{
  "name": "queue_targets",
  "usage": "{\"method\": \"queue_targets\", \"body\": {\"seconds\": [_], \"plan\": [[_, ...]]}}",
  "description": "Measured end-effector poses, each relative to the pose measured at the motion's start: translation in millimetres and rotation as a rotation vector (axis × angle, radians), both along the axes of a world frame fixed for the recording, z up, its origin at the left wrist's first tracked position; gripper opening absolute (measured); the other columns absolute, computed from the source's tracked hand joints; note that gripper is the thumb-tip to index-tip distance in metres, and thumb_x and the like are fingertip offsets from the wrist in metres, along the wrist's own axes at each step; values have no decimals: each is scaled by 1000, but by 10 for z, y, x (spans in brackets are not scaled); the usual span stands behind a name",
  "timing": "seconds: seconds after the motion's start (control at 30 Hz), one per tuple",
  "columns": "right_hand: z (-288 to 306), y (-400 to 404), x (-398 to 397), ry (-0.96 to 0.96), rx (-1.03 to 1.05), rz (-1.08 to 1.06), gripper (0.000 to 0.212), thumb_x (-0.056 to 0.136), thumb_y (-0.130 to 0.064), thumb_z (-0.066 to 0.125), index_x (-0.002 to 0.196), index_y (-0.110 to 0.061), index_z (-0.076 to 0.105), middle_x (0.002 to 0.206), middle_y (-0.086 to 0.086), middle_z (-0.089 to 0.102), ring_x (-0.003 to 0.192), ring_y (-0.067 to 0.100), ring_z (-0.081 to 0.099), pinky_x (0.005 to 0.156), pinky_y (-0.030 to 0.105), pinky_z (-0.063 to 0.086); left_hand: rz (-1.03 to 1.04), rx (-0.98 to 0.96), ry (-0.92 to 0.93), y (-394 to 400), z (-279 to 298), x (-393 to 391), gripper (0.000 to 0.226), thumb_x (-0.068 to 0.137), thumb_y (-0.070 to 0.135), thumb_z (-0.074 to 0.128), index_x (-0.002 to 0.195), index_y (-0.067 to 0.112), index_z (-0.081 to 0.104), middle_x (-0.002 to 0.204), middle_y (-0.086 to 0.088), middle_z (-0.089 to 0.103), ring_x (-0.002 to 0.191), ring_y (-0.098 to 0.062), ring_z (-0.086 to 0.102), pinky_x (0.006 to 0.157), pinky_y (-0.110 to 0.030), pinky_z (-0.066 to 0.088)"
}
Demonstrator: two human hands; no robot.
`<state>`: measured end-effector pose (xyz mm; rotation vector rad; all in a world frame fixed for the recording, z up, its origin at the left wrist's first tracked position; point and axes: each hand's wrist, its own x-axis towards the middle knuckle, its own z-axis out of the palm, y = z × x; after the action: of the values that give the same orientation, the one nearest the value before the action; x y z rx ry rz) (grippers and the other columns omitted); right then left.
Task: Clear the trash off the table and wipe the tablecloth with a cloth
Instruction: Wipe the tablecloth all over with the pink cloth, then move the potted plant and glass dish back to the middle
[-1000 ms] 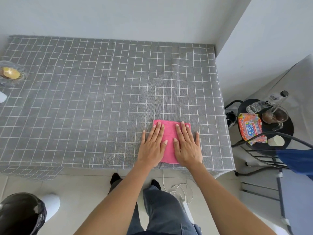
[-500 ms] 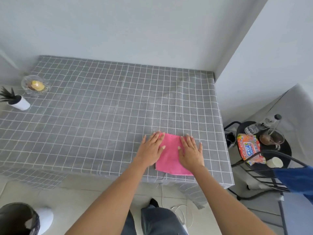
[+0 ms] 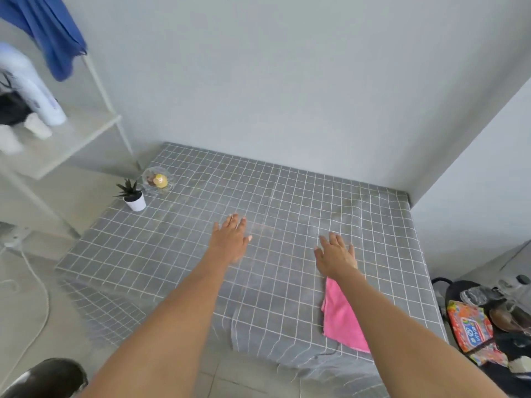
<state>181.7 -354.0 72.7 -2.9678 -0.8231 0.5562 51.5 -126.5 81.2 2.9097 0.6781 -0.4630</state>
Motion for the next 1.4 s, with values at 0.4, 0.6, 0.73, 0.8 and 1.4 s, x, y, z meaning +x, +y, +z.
{"method": "queue_targets", "body": {"seconds": [0.4, 0.6, 0.73, 0.8, 1.4], "plan": [[161, 2087, -1032, 19, 66, 278, 53, 104, -37, 19, 154, -18, 11, 161, 8, -1, 148, 25, -4, 119, 48, 2, 234, 51, 54, 1631, -23, -1499, 60, 104, 41, 19, 153, 10, 4, 161, -10, -2, 148, -24, 0, 118, -47, 13], [18, 2641, -1352, 68, 6, 385, 54, 104, -37, 20, 154, -19, 9, 161, 8, -2, 148, 25, -5, 119, 49, 3, 340, 49, 84, 2001, -145, -2011, 61, 103, 42, 18, 153, 10, 3, 161, -10, -1, 148, -23, 1, 116, -47, 15], [-55, 2949, -1329, 85, -27, 431, 54, 104, -38, 20, 154, -20, 8, 161, 7, -3, 148, 27, -5, 119, 48, 3, 413, -19, 65, 2108, -239, -2121, 61, 103, 42, 19, 153, 11, 2, 161, -10, -3, 148, -23, -1, 117, -49, 10], [-91, 3116, -1256, 88, -27, 446, 55, 104, -40, 21, 154, -23, 6, 161, 8, -3, 148, 31, -2, 119, 50, 5, 450, -52, 57, 2174, -290, -2110, 61, 103, 42, 20, 153, 12, 0, 161, -10, -3, 148, -23, -1, 117, -48, 9], [-614, 4593, -129, 159, 85, 548, 64, 102, -40, 35, 154, -24, 1, 161, 12, -4, 148, 30, -1, 118, 49, 6, 672, -200, -41, 3023, -815, -1177, 70, 102, 45, 24, 151, 12, -12, 160, -14, -6, 147, -29, -3, 120, -45, 5]]}}
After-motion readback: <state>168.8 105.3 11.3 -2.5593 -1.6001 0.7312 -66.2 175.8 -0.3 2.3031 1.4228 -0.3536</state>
